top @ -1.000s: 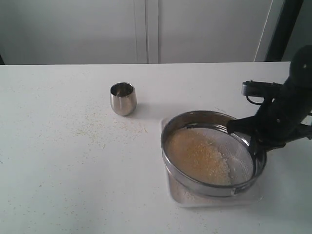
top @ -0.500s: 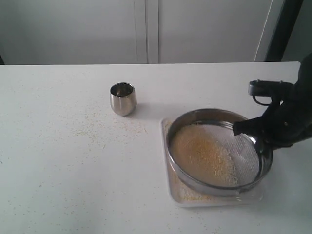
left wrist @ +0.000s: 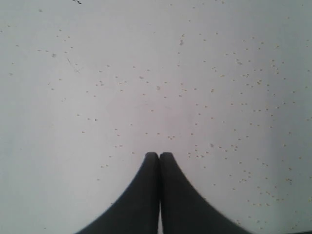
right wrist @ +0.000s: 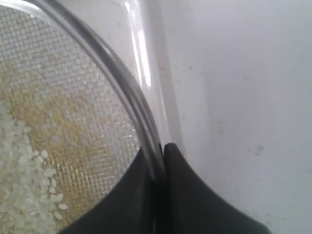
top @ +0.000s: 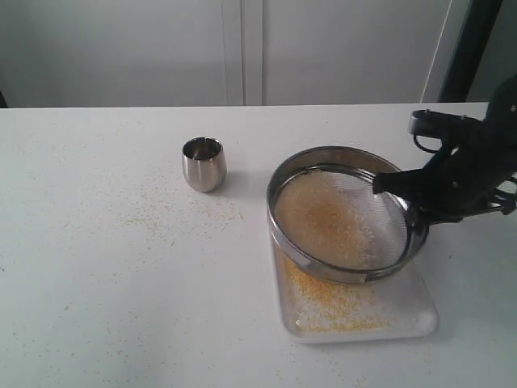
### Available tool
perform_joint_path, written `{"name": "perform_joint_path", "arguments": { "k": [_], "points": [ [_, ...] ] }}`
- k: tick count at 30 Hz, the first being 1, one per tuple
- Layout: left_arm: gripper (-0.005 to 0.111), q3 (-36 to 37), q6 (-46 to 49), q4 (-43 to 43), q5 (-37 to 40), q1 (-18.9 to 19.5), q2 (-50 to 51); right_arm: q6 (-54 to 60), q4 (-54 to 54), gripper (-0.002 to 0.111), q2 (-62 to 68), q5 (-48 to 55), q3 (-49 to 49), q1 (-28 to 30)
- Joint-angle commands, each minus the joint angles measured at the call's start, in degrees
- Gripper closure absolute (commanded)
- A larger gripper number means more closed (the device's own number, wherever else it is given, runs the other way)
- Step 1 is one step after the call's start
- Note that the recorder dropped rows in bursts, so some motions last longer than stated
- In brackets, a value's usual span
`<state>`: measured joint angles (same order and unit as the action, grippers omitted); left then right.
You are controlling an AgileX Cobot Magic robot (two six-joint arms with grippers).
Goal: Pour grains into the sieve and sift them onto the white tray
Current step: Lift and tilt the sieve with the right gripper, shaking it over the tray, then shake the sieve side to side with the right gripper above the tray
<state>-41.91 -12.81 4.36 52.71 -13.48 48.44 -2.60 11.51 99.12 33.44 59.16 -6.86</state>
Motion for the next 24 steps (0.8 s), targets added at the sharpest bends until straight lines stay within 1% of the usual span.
{"name": "perform_joint_path", "arguments": {
  "k": [1,3,5,6,8,10,12,13,14,16,17,18,19,20,21,23,24],
  "points": [
    [0.107,0.2,0.2,-0.4,0.8,0.2,-0.4,3.1,3.9,0.108,3.6,8.7,2.5,0.0],
    [0.107,0.2,0.2,-0.4,0.8,0.2,-0.4,4.7,3.0,0.108,-1.5,5.8,-2.4,0.0],
    [0.107,0.2,0.2,-0.4,0.8,0.2,-0.4,5.0,4.2,0.108,-5.2,-2.0,-6.3,0.0],
    [0.107,0.2,0.2,-0.4,0.8,0.2,-0.4,5.0,5.8,0.108,-5.5,-5.5,-7.0,0.0],
    [0.107,0.2,0.2,-0.4,0.8,0.2,-0.4,6.2,10.7,0.108,-2.7,-7.9,-5.5,-0.2],
    [0.107,0.2,0.2,-0.4,0.8,0.2,-0.4,6.8,11.9,0.108,1.5,-2.4,-1.7,-0.5],
    [0.107,0.2,0.2,-0.4,0.8,0.2,-0.4,7.0,10.5,0.108,1.8,7.0,0.4,-0.1],
    [0.107,0.2,0.2,-0.4,0.8,0.2,-0.4,7.5,8.5,0.108,0.4,8.4,-0.7,-0.1],
    [0.107,0.2,0.2,-0.4,0.8,0.2,-0.4,7.0,6.5,0.108,-2.3,7.5,-2.9,-0.1],
    [0.107,0.2,0.2,-0.4,0.8,0.2,-0.4,6.4,6.1,0.108,-7.1,0.7,-7.1,-0.1],
    [0.107,0.2,0.2,-0.4,0.8,0.2,-0.4,6.4,6.1,0.108,-8.3,-4.6,-8.5,-0.1],
    [0.107,0.2,0.2,-0.4,0.8,0.2,-0.4,5.3,6.6,0.108,-7.9,-8.0,-8.4,-0.1],
    [0.107,0.2,0.2,-0.4,0.8,0.2,-0.4,4.2,7.1,0.108,-5.8,-9.3,-7.4,-0.1],
    [0.107,0.2,0.2,-0.4,0.8,0.2,-0.4,3.6,7.5,0.108,-2.7,-8.5,-4.8,-0.1],
    [0.107,0.2,0.2,-0.4,0.8,0.2,-0.4,3.6,7.2,0.108,0.9,-4.4,-1.4,-0.1],
    [0.107,0.2,0.2,-0.4,0.8,0.2,-0.4,1.7,4.6,0.108,4.6,7.9,4.5,0.5],
    [0.107,0.2,0.2,-0.4,0.8,0.2,-0.4,2.3,1.5,0.108,4.3,11.5,4.4,0.5]
  ]
}}
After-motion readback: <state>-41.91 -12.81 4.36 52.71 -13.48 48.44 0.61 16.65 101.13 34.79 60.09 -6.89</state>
